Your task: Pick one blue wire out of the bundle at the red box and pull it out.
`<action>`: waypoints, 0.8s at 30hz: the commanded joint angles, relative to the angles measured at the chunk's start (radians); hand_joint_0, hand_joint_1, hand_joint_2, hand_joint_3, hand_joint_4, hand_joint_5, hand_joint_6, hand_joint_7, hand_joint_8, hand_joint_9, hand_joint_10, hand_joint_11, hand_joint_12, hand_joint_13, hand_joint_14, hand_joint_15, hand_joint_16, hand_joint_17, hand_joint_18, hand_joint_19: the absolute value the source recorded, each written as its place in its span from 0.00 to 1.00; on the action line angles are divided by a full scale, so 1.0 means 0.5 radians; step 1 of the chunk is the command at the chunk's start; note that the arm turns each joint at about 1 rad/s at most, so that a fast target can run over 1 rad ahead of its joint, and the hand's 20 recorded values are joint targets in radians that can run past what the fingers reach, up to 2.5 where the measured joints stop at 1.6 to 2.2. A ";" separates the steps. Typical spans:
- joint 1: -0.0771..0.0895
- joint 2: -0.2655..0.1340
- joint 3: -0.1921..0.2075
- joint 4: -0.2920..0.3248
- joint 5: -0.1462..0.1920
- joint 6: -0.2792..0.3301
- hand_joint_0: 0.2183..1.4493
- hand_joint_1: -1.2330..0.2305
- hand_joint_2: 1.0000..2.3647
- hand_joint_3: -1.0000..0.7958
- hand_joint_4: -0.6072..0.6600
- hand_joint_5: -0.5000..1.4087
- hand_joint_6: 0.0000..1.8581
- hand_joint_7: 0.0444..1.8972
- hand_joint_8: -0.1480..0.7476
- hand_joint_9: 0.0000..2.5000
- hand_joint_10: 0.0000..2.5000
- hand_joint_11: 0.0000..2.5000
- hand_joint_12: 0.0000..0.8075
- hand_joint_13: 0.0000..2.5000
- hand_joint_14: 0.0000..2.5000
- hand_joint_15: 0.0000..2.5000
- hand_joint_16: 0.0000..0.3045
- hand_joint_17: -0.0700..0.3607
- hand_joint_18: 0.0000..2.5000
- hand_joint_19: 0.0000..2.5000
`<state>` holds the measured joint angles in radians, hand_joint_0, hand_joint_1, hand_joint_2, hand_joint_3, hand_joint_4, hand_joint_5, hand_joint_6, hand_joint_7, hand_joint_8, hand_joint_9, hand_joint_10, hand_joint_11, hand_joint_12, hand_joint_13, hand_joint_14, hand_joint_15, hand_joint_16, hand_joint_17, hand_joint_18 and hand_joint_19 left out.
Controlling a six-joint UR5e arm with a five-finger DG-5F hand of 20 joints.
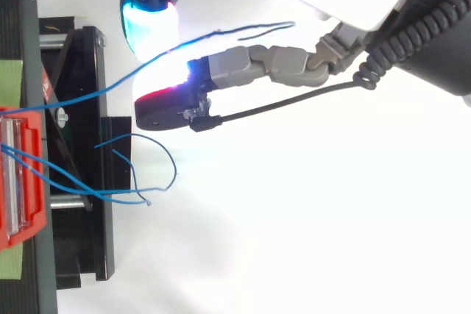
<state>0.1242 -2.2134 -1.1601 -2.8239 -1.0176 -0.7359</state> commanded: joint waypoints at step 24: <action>0.037 0.000 0.001 -0.221 0.007 0.723 0.33 0.28 0.01 0.33 0.70 0.18 0.41 0.61 0.57 0.32 0.01 0.23 0.58 0.23 0.00 0.12 0.20 0.48 0.26 0.19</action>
<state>0.1408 -2.2135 -1.1600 -2.9247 -1.0139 -0.4088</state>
